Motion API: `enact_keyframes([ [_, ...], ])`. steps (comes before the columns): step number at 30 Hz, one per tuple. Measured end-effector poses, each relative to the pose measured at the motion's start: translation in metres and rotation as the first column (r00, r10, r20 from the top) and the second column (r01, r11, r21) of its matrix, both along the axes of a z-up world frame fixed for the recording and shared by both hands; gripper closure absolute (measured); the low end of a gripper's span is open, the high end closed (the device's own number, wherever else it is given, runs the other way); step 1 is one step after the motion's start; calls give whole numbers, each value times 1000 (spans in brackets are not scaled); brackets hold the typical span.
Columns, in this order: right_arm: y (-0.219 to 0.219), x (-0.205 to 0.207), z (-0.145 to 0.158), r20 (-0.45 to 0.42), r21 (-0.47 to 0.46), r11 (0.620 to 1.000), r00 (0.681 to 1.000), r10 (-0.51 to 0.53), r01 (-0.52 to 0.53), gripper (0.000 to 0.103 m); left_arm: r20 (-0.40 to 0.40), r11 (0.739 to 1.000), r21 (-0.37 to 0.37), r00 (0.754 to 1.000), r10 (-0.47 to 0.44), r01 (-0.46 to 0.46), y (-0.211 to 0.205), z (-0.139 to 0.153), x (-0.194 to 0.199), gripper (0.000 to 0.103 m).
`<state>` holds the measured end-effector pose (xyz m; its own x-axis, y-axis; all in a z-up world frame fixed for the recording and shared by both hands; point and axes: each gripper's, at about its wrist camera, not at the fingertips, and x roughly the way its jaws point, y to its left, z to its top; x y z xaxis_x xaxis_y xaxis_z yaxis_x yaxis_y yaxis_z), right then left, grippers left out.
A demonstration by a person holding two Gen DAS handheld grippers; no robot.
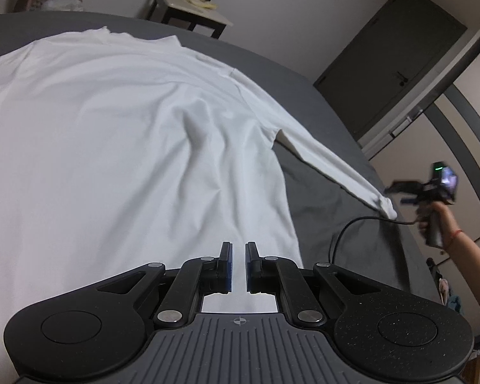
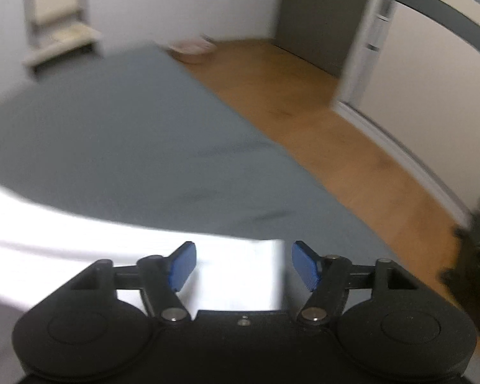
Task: Fold clothes
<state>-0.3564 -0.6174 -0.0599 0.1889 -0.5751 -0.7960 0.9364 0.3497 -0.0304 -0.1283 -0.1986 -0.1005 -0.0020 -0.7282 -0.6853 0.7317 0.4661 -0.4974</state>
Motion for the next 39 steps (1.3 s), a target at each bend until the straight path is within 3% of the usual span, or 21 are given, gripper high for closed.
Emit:
enact_keyframes([
  [2,46,16,22,139,74,986,980,139,-150,40,-5,1000,28,1000,-9,9,8,5,3,97],
  [3,74,27,30,217,124,961,951,218,-249,40,-6,999,47,1000,-19,19,12,7,5,97],
  [6,154,71,30,353,261,818,839,414,-513,41,-29,993,103,998,-61,64,26,13,8,97],
  [11,237,149,-24,295,507,591,771,565,-627,55,-42,962,253,994,-96,104,57,17,10,97],
  [14,266,173,-51,192,606,537,762,618,-588,57,-42,936,330,992,-117,124,81,17,7,97],
  [16,272,185,-55,149,612,548,764,628,-570,57,-32,923,360,991,-133,135,95,17,3,97],
  [19,269,192,-63,98,650,572,802,590,-501,61,-31,917,375,990,-138,139,109,12,-3,97],
  [22,283,194,-60,41,643,598,802,596,-478,94,-84,938,331,994,-77,100,114,4,1,97],
  [23,283,194,-60,29,648,601,804,594,-468,99,-120,946,312,991,-50,85,113,-1,3,97],
  [27,282,190,-48,-33,643,610,780,625,-462,100,-215,955,294,976,30,36,105,-25,10,97],
  [30,277,183,-34,-106,643,619,749,654,-450,100,-203,934,354,979,25,50,98,-36,9,97],
  [33,263,176,-30,-201,637,653,729,655,-411,100,-222,911,409,974,43,53,100,-46,13,97],
  [36,247,174,-39,-256,647,675,732,631,-356,100,-189,873,472,981,-34,121,96,-46,14,97],
  [39,239,178,-51,-249,662,675,753,609,-327,100,-60,847,493,979,-193,197,91,-30,5,97],
])
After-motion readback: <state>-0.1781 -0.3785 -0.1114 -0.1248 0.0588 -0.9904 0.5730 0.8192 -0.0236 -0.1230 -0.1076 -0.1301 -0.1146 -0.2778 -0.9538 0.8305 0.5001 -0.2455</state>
